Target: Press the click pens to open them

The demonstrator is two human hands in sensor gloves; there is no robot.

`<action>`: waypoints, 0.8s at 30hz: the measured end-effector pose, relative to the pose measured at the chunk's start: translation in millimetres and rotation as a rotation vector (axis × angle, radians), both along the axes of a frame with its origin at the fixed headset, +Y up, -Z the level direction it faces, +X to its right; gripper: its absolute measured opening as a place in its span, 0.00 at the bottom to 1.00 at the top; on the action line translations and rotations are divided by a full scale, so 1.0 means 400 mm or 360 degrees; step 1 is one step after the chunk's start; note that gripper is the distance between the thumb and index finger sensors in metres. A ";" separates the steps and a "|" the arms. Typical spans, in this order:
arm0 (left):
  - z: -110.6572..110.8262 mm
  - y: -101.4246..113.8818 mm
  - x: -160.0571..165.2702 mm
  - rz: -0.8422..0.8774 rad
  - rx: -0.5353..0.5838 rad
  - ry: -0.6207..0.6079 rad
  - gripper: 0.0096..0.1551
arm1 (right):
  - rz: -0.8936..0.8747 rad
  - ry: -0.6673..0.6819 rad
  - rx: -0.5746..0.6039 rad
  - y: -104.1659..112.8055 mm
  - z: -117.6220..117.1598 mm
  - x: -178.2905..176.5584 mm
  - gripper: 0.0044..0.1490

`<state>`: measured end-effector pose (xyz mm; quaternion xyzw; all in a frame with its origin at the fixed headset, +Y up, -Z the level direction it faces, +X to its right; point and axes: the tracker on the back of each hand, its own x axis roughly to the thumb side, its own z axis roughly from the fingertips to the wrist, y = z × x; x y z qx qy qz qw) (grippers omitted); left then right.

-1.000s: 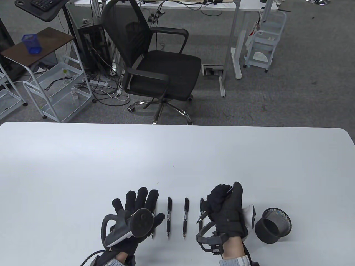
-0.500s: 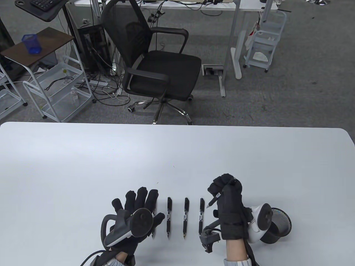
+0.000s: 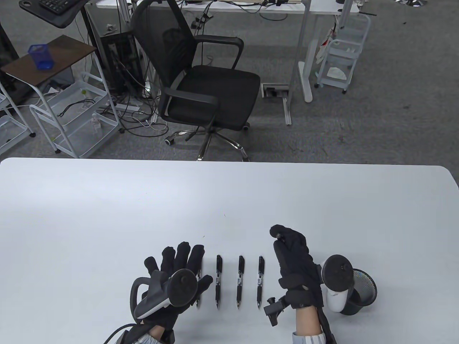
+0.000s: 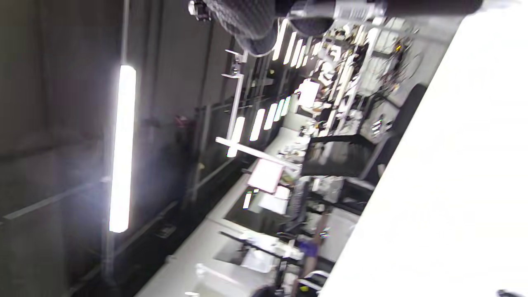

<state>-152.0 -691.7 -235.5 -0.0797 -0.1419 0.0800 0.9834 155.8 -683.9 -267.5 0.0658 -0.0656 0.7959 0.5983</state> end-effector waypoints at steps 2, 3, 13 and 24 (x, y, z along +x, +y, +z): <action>0.000 0.000 0.000 -0.0001 -0.0005 0.0000 0.43 | 0.0178 -0.0074 -0.0016 -0.008 -0.005 0.002 0.28; 0.000 0.000 0.000 0.0000 -0.0006 0.0000 0.43 | 0.0243 -0.0105 -0.0024 -0.011 -0.008 0.002 0.28; -0.003 0.001 -0.003 0.0002 -0.0009 0.0008 0.44 | 0.1020 -0.0329 -0.0221 -0.106 -0.057 -0.003 0.34; -0.003 0.000 -0.001 0.0003 -0.0011 0.0003 0.44 | 0.1383 -0.0335 -0.0543 -0.230 -0.084 -0.002 0.38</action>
